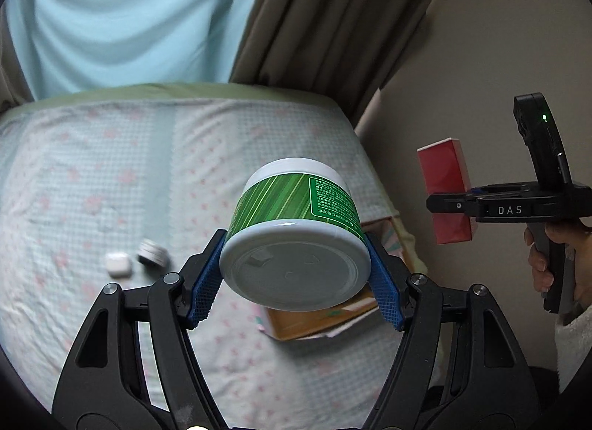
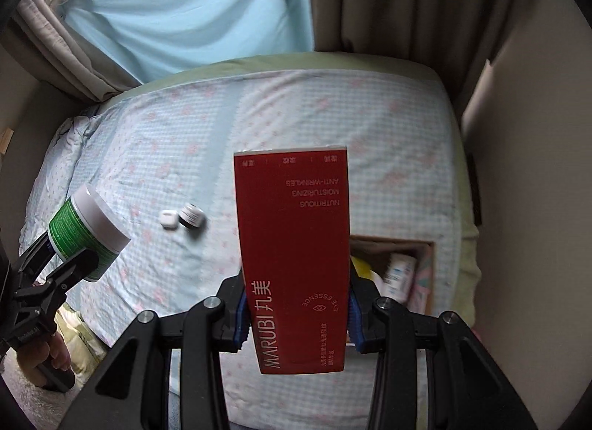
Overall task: Organize rigid objects
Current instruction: 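Carry the green jar and red box into the cardboard box and open both tools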
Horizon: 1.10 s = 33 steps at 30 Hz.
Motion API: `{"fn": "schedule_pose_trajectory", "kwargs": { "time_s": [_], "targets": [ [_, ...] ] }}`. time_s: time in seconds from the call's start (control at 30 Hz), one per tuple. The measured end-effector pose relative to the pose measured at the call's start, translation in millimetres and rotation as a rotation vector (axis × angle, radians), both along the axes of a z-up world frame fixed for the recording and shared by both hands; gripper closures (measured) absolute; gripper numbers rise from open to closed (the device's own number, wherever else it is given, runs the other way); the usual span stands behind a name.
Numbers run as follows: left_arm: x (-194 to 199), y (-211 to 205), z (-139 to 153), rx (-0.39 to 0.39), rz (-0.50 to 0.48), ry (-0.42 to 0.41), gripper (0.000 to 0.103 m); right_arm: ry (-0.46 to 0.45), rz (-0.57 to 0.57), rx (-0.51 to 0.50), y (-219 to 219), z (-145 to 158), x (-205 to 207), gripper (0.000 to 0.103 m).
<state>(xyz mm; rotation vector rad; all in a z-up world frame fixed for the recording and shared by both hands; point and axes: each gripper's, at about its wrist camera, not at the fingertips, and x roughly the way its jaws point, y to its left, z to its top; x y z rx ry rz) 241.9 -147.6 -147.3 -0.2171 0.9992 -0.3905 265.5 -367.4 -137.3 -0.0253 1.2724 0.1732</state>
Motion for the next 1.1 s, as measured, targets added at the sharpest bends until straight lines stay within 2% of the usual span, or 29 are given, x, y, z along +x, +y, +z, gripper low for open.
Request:
{"fn": "schedule_pose_trajectory", "kwargs": {
  "time_s": [0.2, 0.4, 0.53, 0.73, 0.93, 1.1],
  "targets": [
    [-3, -53, -48, -0.010, 0.023, 0.089, 0.036, 0.063, -0.035, 0.013, -69, -39, -11, 0.065],
    [2, -82, -99, 0.048, 0.016, 0.157, 0.035, 0.141, -0.067, 0.048, -107, -100, -3, 0.065],
    [11, -99, -134, 0.103, 0.006, 0.189, 0.035, 0.178, -0.069, 0.065, -111, -139, 1, 0.065],
    [25, -106, -181, 0.174, -0.012, 0.238, 0.035, 0.187, -0.100, 0.081, -116, -181, 3, 0.065],
    [20, -116, -212, 0.261, -0.066, 0.278, 0.035, 0.170, -0.158, 0.098, -121, -201, 0, 0.065],
    [11, -128, -224, 0.310, -0.111, 0.294, 0.035, 0.182, -0.170, 0.109, -120, -217, 0, 0.065]
  ]
}}
